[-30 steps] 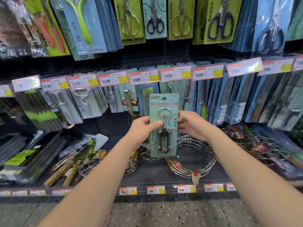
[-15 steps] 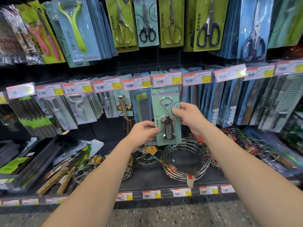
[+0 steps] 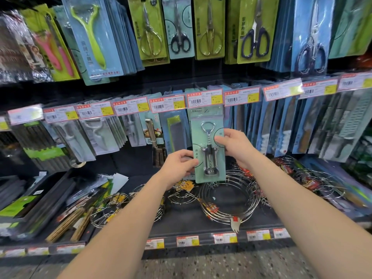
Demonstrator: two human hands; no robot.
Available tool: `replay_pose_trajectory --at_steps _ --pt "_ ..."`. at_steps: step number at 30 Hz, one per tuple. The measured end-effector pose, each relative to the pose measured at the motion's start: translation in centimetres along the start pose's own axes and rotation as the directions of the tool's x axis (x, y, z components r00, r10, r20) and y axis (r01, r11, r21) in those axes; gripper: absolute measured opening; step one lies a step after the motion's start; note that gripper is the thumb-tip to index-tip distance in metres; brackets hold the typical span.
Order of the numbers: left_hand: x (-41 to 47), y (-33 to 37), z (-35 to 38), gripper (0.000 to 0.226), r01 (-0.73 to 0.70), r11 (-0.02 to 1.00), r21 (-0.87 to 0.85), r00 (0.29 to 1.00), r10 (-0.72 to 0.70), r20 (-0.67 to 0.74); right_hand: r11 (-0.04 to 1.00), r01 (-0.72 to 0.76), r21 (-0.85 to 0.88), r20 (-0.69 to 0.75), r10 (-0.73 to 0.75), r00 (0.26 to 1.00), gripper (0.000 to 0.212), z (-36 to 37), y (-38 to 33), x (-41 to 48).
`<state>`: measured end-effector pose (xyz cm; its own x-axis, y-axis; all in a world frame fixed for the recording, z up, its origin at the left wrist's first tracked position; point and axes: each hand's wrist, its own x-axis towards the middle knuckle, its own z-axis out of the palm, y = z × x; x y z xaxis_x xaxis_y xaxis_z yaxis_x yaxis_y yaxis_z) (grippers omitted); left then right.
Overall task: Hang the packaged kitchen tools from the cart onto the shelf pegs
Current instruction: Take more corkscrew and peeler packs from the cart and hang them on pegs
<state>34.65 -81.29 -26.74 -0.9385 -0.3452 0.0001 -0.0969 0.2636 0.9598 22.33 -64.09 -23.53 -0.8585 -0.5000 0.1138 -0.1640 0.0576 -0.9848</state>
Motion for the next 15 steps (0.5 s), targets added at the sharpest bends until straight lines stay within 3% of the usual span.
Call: replay_pose_trajectory --at_steps 6,15 --pt "0.7 0.9 -0.6 0.013 -0.031 0.999 0.015 0.998 0.032 -0.060 0.997 0.066 -0.026 0.001 -0.066 0.998 0.014 0.3 -1.7 1.0" --pt "1.2 1.6 -0.2 0.014 -0.020 1.000 0.024 0.995 0.022 -0.098 0.998 0.004 -0.063 -0.032 -0.006 0.999 0.035 0.3 -2.1 2.4"
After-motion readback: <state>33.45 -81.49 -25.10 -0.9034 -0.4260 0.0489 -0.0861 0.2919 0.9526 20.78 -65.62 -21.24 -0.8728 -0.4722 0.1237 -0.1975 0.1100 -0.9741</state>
